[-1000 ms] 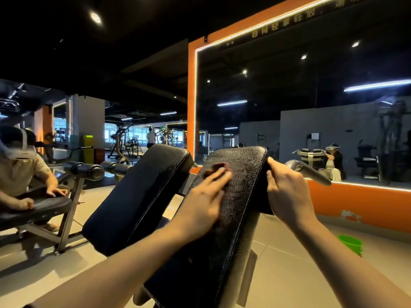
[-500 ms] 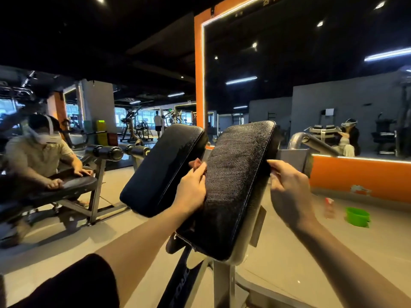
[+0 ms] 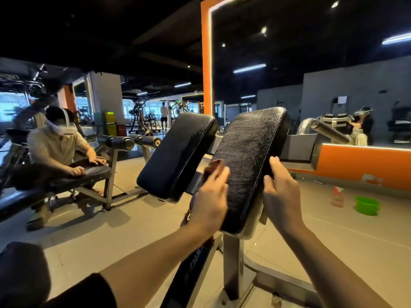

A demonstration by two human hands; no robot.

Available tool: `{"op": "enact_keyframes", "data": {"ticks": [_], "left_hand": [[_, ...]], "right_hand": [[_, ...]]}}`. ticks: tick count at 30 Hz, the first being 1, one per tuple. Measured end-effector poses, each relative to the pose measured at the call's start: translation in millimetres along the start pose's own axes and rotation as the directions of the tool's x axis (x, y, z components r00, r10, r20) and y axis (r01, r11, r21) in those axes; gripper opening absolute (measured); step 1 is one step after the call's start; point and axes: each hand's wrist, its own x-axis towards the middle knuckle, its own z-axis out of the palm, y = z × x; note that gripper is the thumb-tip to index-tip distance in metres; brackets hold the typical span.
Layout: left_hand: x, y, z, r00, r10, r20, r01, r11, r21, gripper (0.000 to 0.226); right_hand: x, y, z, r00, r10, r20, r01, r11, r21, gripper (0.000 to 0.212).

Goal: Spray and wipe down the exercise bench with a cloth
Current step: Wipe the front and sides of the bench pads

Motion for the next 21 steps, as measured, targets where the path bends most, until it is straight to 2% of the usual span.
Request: {"op": "enact_keyframes", "data": {"ticks": [2,3,5,7,8,9,11,12,13,14,16,17,19,20,21], "left_hand": [[-15.5,16.8,4.0,0.983,0.179,0.038,-0.179,0.984,-0.001,0.047],[-14.7,10.4,2.4,0.982,0.183,0.054,-0.182,0.983,-0.02,0.047],[0.0,-17.0,-4.1,0.999,0.004,0.048,0.0,0.997,-0.071,0.047],[10.1,-36.9,-11.9,0.974,-0.225,0.013,0.225,0.972,-0.068,0.045],[9.4,-34.9,-11.8,0.968,-0.251,-0.008,0.251,0.967,-0.052,0.045],[5.0,-24.0,-9.0,0.978,-0.21,-0.016,0.209,0.977,-0.044,0.045],[-9.6,10.0,0.7,0.999,0.035,-0.008,-0.035,0.999,-0.035,0.044],[-17.9,23.8,4.9,0.987,0.162,0.022,-0.161,0.986,-0.036,0.046],[-22.2,31.9,7.2,0.969,0.242,0.058,-0.239,0.97,-0.05,0.047],[-20.2,32.6,6.4,0.964,0.256,0.069,-0.251,0.965,-0.073,0.048],[-6.0,15.1,0.9,0.991,0.119,0.053,-0.112,0.985,-0.128,0.046],[0.3,1.1,-2.8,0.998,-0.003,0.057,0.01,0.992,-0.126,0.045],[14.4,-30.4,-12.4,0.966,-0.257,0.037,0.259,0.964,-0.063,0.044],[19.5,-37.7,-14.3,0.948,-0.317,0.027,0.317,0.948,-0.032,0.044],[21.5,-34.8,-14.0,0.952,-0.304,0.027,0.305,0.952,-0.007,0.044]], "right_hand": [[0.6,1.4,1.7,1.0,-0.007,-0.019,0.007,1.0,-0.003,0.05],[0.5,2.0,1.7,1.0,-0.011,-0.022,0.011,1.0,0.003,0.05],[0.8,2.6,1.0,1.0,-0.007,-0.018,0.008,1.0,0.014,0.05],[0.1,2.4,0.7,1.0,-0.004,-0.012,0.004,1.0,-0.004,0.05],[0.4,1.9,0.6,1.0,-0.006,-0.011,0.006,1.0,-0.015,0.051],[0.7,1.5,0.7,1.0,-0.008,-0.011,0.007,1.0,-0.021,0.05],[1.5,1.6,0.5,1.0,-0.007,-0.019,0.007,0.999,-0.033,0.05],[1.9,2.4,0.3,1.0,-0.01,-0.024,0.009,0.999,-0.033,0.05],[2.8,3.5,-0.5,1.0,-0.015,-0.026,0.014,0.999,-0.03,0.049],[3.2,4.1,-2.0,1.0,-0.019,-0.023,0.018,1.0,-0.023,0.049],[4.4,4.6,-5.6,1.0,-0.025,-0.007,0.025,1.0,-0.002,0.048],[2.9,5.2,-7.9,1.0,-0.024,0.006,0.024,1.0,0.005,0.048],[1.4,4.3,-8.3,0.999,-0.028,0.032,0.027,1.0,0.009,0.048],[1.0,3.6,-8.8,0.999,-0.029,0.032,0.028,1.0,0.011,0.049],[0.3,3.3,-8.7,0.999,-0.028,0.025,0.027,0.999,0.016,0.049]]}}
